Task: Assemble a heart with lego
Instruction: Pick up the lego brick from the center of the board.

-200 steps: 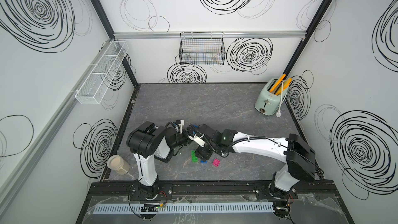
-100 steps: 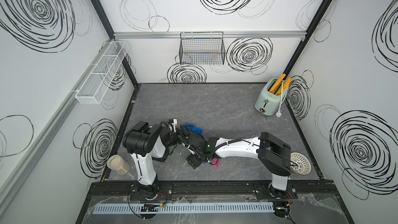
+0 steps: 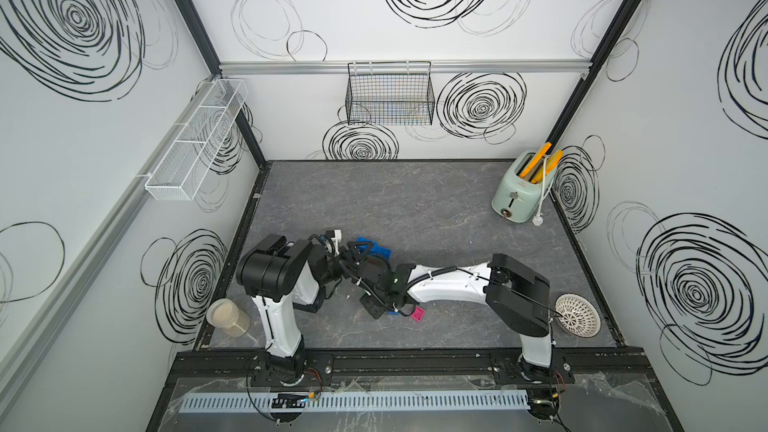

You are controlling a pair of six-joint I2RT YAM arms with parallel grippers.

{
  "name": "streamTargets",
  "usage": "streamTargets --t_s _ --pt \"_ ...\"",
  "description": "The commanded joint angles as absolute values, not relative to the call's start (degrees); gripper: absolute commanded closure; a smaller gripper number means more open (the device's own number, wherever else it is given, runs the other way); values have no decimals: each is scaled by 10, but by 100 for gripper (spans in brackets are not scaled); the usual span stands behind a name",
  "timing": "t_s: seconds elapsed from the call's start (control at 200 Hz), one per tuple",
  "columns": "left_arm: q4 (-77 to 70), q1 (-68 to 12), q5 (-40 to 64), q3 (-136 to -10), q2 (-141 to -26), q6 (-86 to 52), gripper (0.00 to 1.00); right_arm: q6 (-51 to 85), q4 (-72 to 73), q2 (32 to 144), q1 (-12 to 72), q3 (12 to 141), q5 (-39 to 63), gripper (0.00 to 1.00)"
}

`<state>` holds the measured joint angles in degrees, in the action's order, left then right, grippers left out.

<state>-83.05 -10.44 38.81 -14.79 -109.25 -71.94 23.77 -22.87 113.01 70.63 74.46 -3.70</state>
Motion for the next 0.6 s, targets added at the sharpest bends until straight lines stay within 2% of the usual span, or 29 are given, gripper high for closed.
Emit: streamTargets --t_s 0.0,0.36,0.595 --pt "-802 -100 387 -139 -1105 -711 40 234 -242 1122 703 742 -50 56" --pt "-795 -106 391 -142 -1105 -703 40 187 -252 1070 693 728 -60 70" --pt "-810 -134 411 -154 -1119 -708 40 123 -259 950 601 672 -33 72"
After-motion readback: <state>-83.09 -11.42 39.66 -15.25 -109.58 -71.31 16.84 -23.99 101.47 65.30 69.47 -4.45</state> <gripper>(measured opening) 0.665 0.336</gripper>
